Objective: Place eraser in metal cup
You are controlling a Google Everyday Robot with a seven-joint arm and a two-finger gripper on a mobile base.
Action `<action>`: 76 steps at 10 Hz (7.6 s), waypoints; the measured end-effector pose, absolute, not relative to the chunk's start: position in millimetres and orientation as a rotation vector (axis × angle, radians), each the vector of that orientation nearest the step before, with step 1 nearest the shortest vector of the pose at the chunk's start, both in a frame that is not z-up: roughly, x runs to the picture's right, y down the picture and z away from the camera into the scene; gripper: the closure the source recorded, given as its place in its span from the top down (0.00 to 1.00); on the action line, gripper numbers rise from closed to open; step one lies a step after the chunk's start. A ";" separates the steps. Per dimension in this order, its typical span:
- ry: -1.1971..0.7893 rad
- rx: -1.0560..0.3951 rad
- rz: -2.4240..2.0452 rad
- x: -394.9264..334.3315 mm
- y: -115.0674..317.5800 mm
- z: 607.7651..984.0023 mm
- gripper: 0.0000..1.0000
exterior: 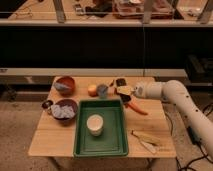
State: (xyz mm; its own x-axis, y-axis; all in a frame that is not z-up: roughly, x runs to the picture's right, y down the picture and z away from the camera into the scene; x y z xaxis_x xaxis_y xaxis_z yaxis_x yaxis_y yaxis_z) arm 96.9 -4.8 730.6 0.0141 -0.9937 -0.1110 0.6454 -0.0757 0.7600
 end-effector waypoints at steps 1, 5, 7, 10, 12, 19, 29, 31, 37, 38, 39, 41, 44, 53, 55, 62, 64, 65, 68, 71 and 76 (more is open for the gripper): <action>-0.595 0.768 -1.494 97.4 -4.8 730.6 0.00; -0.595 0.768 -1.494 97.1 -5.0 730.6 0.00; -0.596 0.768 -1.493 97.1 -4.2 731.3 0.00; -0.587 0.828 -1.512 91.0 -13.5 732.5 0.00; -0.592 0.947 -1.557 56.0 -34.9 735.1 0.00; -0.668 1.313 -1.726 -104.9 -97.9 733.5 0.00; -0.756 1.241 -2.063 -119.1 -129.5 739.2 0.00; -0.769 1.203 -2.158 -129.3 -136.0 733.1 0.00; -0.985 1.107 -2.439 -236.7 -95.4 734.5 0.00; -1.021 1.082 -2.477 -246.7 -85.0 737.6 0.00; -1.057 1.062 -2.508 -254.8 -76.0 740.4 0.00; -1.106 1.047 -2.539 -266.5 -64.1 747.3 0.00; -1.135 1.042 -2.573 -277.7 -51.0 756.7 0.00; -1.175 1.035 -2.639 -309.7 -35.2 761.0 0.00; -1.189 1.030 -2.655 -308.2 -35.4 761.7 0.00; -1.395 0.898 -2.874 -375.9 6.0 777.0 0.00; -1.458 0.863 -2.890 -383.0 21.9 788.7 0.00; -1.494 0.847 -2.899 -388.7 33.1 795.2 0.00; -1.560 0.824 -2.905 -396.3 59.2 811.7 0.00; -1.522 0.806 -2.896 -394.5 78.2 828.4 0.00; -1.385 0.774 -2.877 -363.4 80.4 837.5 0.00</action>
